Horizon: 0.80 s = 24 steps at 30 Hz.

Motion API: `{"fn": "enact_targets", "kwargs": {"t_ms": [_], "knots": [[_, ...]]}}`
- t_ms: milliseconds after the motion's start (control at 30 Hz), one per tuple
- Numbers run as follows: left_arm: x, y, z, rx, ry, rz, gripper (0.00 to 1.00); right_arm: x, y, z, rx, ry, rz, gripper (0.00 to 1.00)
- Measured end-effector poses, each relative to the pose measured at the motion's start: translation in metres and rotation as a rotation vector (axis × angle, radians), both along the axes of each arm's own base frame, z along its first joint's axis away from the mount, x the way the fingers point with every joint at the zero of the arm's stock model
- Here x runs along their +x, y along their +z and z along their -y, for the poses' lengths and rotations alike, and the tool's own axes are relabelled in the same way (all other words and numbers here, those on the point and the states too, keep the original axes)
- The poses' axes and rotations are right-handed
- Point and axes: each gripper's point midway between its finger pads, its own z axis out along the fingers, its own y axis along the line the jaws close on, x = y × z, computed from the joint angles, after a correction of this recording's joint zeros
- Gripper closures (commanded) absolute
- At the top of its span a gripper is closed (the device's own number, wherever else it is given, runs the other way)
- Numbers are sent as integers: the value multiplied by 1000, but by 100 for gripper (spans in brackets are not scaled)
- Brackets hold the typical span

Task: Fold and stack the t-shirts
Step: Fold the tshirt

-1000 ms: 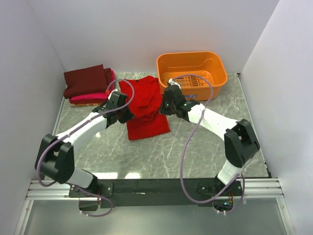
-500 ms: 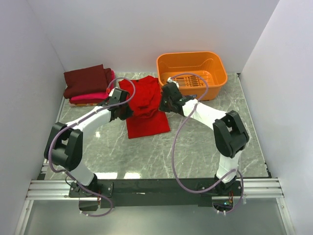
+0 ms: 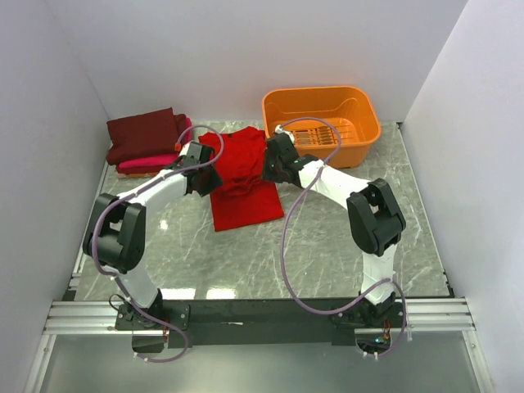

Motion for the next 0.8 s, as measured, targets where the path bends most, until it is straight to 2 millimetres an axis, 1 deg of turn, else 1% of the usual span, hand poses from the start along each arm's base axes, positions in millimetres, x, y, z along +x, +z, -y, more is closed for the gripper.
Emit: {"fn": "enact_targets", "kwargs": {"t_ms": [33,67,100,133,167,233,333,433,500,567,667,733,800], "knots": [[2,1,-1,-1,4,2,43,1,2,-1,1,4,3,55],[3,3,-1,-1,7,6,30,2,4,-1,1,7,6,52],[5,6,-2,3,7,10,24,2,5,-1,3,11,7,49],[7,9,-3,1,12,18,20,2,6,-2,7,12,7,42],[9,12,-3,-1,14,27,11,1,6,-2,11,16,3,42],[8,18,-3,-7,14,40,1,-3,5,-4,20,37,-8,41],[-1,28,-4,-26,8,68,1,-23,2,-5,47,80,-40,38],[-20,33,-8,-45,-4,80,1,-40,-2,-9,66,121,-72,37],[-35,31,-10,-56,-15,73,1,-48,-5,-15,72,145,-84,36],[-48,26,-11,-69,-29,61,1,-57,-13,-18,73,161,-102,36],[-68,13,-9,-98,-57,27,1,-70,-27,-16,52,168,-137,35],[-83,1,-7,-112,-77,-6,1,-77,-36,-7,21,154,-155,34],[-97,-11,-5,-122,-92,-35,2,-86,-43,7,-17,129,-171,34]]}}
